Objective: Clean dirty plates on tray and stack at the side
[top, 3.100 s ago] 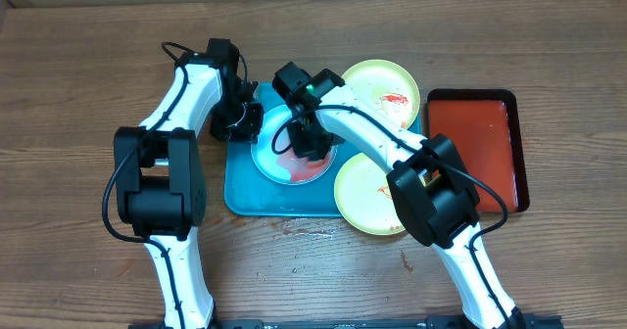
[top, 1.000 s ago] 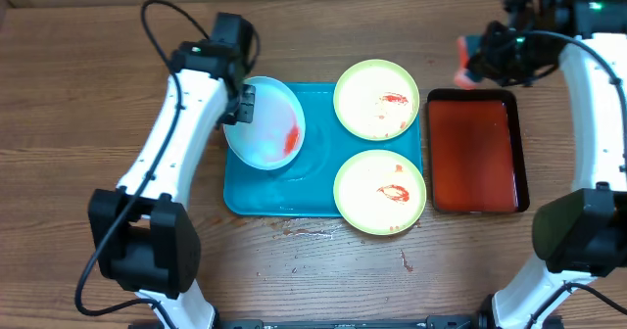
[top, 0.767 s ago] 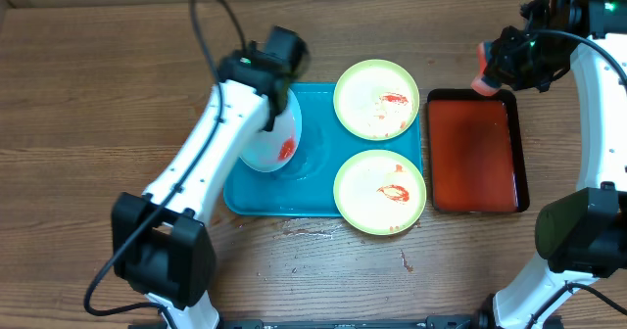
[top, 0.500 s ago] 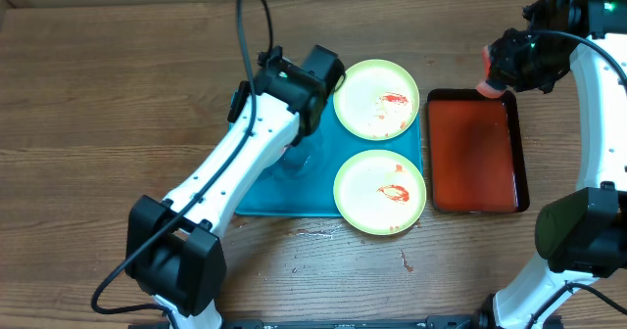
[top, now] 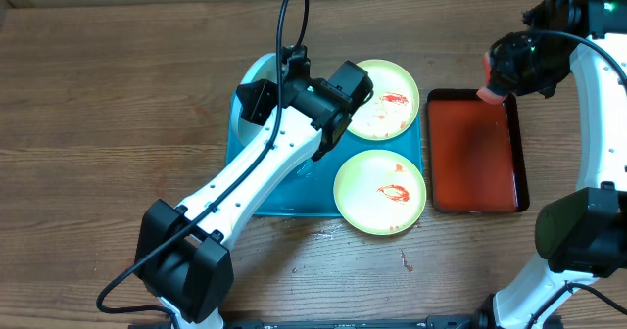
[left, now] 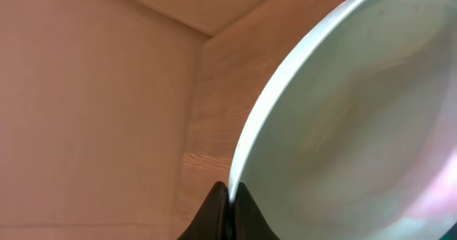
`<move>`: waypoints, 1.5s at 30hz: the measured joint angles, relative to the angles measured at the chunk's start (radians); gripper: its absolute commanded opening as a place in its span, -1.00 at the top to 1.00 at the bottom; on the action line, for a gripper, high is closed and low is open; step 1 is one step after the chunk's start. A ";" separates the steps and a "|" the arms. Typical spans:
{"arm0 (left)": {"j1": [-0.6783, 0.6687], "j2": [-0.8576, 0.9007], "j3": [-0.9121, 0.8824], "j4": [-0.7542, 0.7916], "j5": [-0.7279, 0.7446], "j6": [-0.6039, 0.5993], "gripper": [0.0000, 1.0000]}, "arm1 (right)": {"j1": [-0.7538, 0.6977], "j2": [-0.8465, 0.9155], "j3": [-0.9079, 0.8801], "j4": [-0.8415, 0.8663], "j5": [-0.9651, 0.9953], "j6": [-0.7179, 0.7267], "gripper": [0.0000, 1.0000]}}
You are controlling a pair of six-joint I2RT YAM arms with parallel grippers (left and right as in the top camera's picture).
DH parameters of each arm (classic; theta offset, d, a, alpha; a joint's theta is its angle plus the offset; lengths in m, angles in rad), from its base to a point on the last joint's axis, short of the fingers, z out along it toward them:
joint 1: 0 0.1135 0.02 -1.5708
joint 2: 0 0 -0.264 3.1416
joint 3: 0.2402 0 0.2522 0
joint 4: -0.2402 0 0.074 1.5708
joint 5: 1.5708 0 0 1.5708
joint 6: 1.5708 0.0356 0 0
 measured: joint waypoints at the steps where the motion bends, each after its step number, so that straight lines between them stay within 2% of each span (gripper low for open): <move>1: 0.000 0.000 0.000 0.000 -0.008 -0.012 0.92 | 0.000 0.000 0.000 -0.006 0.000 0.000 0.92; 20: 0.000 0.000 0.000 0.005 -0.032 -0.097 0.92 | 0.000 0.000 0.000 -0.033 0.001 0.000 0.92; 45: -0.008 0.000 0.000 0.010 -0.032 -0.104 0.91 | 0.000 0.000 0.000 -0.047 0.001 0.000 0.92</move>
